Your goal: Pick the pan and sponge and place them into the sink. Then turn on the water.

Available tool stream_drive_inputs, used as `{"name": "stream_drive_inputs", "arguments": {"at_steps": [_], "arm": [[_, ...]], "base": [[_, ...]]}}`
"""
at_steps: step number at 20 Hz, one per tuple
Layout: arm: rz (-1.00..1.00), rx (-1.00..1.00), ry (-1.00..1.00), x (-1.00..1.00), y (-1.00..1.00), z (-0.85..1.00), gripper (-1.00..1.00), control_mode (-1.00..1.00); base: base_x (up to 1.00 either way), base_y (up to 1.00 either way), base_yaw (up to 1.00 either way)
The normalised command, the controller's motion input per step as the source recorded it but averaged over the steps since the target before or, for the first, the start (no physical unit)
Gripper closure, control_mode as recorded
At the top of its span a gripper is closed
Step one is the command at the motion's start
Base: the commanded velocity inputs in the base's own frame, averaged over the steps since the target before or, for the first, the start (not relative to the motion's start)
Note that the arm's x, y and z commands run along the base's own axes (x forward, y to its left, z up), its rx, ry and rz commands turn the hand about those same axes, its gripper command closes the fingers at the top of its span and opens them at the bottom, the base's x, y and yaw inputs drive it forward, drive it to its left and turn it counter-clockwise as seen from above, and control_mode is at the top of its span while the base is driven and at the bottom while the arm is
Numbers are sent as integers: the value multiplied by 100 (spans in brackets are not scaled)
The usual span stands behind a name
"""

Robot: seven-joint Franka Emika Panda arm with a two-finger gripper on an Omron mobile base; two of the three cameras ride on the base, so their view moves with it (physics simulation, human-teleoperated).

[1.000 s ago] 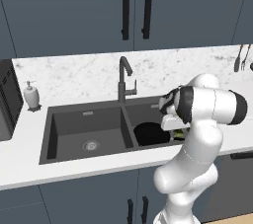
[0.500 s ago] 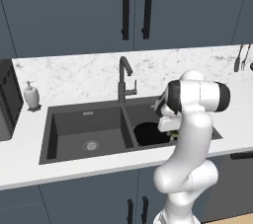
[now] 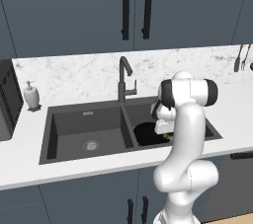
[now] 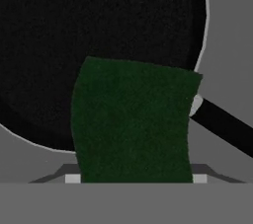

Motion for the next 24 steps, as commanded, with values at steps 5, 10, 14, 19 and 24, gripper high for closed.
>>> {"name": "stream_drive_inputs", "arguments": {"at_steps": [5, 10, 14, 19, 24], "arm": [[0, 0, 0, 27, 0, -22, 100, -100], [0, 0, 0, 24, 0, -15, 100, -100], [0, 0, 0, 29, 0, -22, 100, -100], [0, 0, 0, 28, 0, -25, 100, -100], [0, 0, 0, 26, 0, -24, 100, -100]], "base": [[0, 0, 0], [0, 0, 0], [0, 0, 0], [0, 0, 0], [0, 0, 0]]}}
